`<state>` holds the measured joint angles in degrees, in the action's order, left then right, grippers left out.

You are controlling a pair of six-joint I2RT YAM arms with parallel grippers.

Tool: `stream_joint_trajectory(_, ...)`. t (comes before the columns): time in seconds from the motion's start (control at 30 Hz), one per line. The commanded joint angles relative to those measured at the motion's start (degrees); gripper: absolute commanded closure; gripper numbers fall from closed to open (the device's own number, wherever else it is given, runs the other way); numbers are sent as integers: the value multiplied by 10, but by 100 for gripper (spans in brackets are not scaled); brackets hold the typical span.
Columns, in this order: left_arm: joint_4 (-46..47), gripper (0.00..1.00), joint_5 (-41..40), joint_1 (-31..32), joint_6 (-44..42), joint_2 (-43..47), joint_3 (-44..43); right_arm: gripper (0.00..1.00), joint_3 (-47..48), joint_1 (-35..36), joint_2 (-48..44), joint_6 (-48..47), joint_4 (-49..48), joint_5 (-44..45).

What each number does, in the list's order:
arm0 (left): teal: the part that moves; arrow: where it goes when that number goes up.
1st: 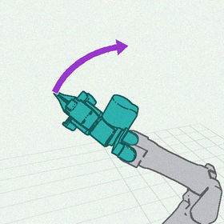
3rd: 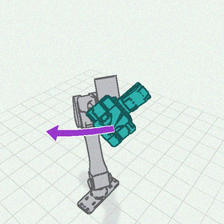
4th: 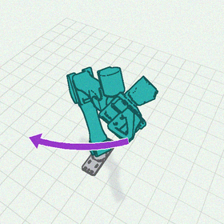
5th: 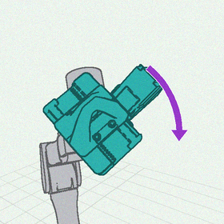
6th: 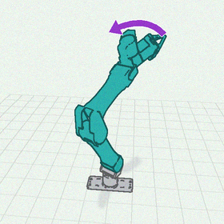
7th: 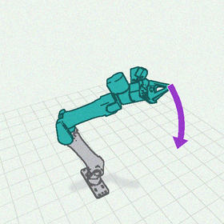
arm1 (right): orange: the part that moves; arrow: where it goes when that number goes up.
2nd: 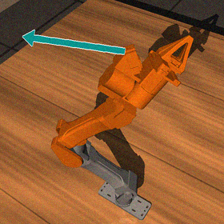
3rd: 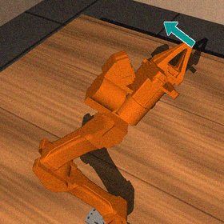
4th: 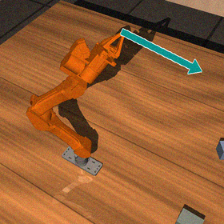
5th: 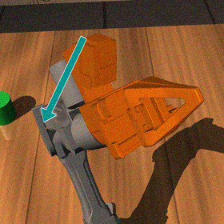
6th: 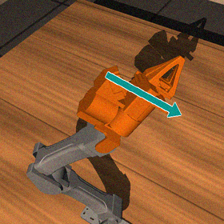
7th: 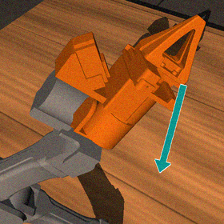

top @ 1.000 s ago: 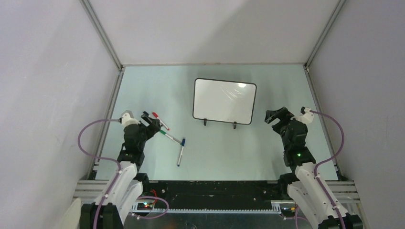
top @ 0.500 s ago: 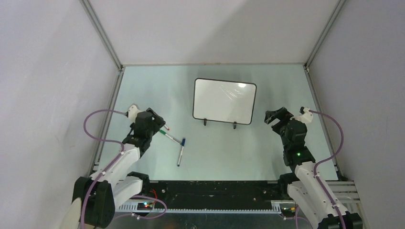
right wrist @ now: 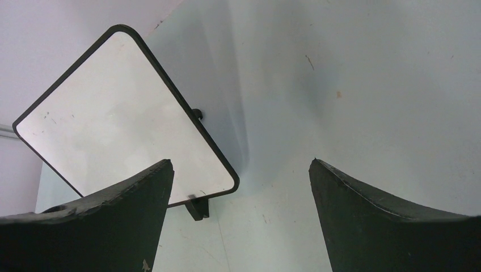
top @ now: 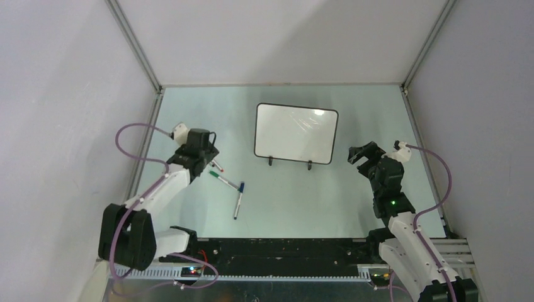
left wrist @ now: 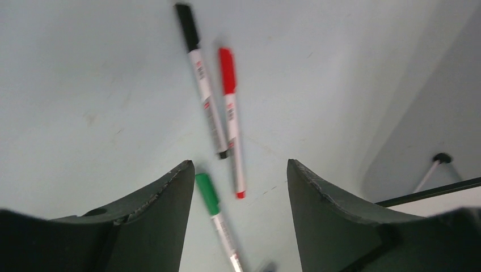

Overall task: Write a sentence on the whiteboard
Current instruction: Pick up the whiteboard marker from the center of the board.

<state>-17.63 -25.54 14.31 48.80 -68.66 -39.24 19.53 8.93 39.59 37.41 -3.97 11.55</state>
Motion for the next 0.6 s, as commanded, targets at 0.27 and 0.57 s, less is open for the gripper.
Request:
stream_joint_trajectory(0.27, 1, 36, 38, 14, -8, -136, -90, 8, 23, 3, -7, -6, -3, 2)
stream_joint_trajectory(0.57, -16, 43, 27, 28, 0, -220, -133, 9, 22, 5, 1, -6, -10, -1)
